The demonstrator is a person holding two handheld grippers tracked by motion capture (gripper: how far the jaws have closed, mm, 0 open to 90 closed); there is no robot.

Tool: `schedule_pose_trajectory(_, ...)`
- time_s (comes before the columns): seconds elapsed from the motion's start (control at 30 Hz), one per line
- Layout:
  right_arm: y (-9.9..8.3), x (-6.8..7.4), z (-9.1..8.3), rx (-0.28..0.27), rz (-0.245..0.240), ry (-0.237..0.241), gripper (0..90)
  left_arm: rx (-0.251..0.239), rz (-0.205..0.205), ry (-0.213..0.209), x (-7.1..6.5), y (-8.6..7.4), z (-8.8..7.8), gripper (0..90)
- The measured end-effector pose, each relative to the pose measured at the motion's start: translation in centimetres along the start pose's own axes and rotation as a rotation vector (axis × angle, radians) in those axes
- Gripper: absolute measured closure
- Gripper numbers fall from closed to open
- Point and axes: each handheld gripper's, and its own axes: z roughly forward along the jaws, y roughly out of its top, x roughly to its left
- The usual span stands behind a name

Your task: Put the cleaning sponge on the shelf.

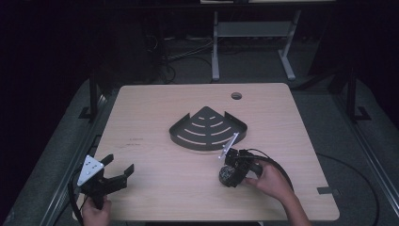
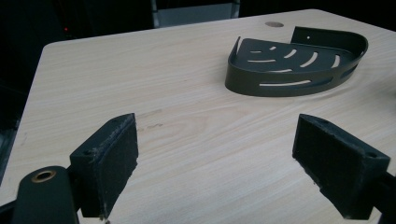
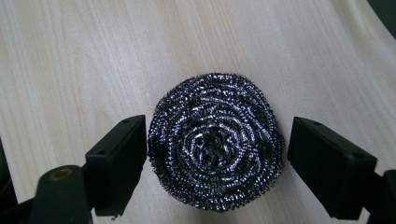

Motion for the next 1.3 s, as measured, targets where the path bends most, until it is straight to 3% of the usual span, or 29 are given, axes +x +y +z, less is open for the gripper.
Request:
schedule_pose_trajectory(0.53,0.1,-0.1,0.5,0.035,-0.015,-0.002,23.5,-0.002,-0.002,0.002,0.1,0.0,0.0,13.7)
schedule_pose_trajectory(0.57,0.1,0.1,0.5,0.037,-0.019,0.002,26.9,-0.002,-0.003,0.001,0.1,0.0,-0.1,13.7)
schedule_pose_trajectory(0.77,0.1,0.3,0.3,0.034,-0.038,-0.001,32.6,-0.003,-0.001,0.005,0.1,0.0,-0.1,13.7)
schedule_pose_trajectory(1.3,0.9,0.6,-1.3,0.001,-0.073,0.024,33.3,-0.009,-0.010,0.003,0.1,0.0,-0.2,13.7)
